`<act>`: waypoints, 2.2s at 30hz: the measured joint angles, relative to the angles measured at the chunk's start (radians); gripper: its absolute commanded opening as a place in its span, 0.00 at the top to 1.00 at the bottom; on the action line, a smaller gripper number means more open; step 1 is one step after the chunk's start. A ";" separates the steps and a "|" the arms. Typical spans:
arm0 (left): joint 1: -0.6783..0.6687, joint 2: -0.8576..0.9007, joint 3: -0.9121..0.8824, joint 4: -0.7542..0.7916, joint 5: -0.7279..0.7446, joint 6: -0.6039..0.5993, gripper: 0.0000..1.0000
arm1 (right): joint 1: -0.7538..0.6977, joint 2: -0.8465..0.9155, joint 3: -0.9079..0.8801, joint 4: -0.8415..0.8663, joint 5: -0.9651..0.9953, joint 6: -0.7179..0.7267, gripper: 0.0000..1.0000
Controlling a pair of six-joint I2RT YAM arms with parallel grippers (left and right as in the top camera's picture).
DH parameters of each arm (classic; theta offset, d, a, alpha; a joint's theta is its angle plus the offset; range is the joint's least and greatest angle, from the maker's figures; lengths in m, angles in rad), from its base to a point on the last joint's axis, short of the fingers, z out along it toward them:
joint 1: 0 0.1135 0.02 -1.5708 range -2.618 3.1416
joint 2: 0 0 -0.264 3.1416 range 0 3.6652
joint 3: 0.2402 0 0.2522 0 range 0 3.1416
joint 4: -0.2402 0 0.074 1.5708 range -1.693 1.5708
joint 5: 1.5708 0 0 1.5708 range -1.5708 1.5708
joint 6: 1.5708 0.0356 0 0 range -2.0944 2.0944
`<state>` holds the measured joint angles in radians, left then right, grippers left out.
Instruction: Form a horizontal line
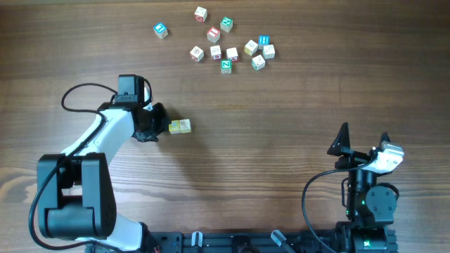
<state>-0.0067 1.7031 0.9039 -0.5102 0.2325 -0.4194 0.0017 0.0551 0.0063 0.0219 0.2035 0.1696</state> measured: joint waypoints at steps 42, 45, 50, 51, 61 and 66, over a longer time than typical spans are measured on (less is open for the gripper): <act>-0.288 0.000 -0.002 -0.173 -0.180 -0.005 0.96 | 0.000 0.000 0.000 0.000 0.000 0.000 0.00; -0.288 0.000 -0.002 -0.233 -0.171 -0.002 0.96 | 0.000 0.000 0.000 0.000 0.000 0.000 0.00; -0.285 0.000 -0.002 -0.233 -0.319 -0.001 0.96 | 0.000 0.000 0.000 0.000 0.000 0.000 0.00; -0.280 0.000 -0.002 -0.220 -0.333 -0.006 0.96 | 0.000 0.000 0.000 0.000 0.000 0.000 0.00; -0.252 0.000 -0.003 -0.091 -0.345 -0.044 0.96 | 0.000 0.000 0.000 0.000 0.000 0.000 0.00; -0.251 0.000 -0.003 -0.130 -0.332 -0.047 0.96 | 0.000 0.000 0.000 0.000 0.000 0.000 0.00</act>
<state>-0.2573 1.7031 0.9012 -0.6403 -0.0994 -0.4664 0.0017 0.0551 0.0059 0.0223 0.2035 0.1696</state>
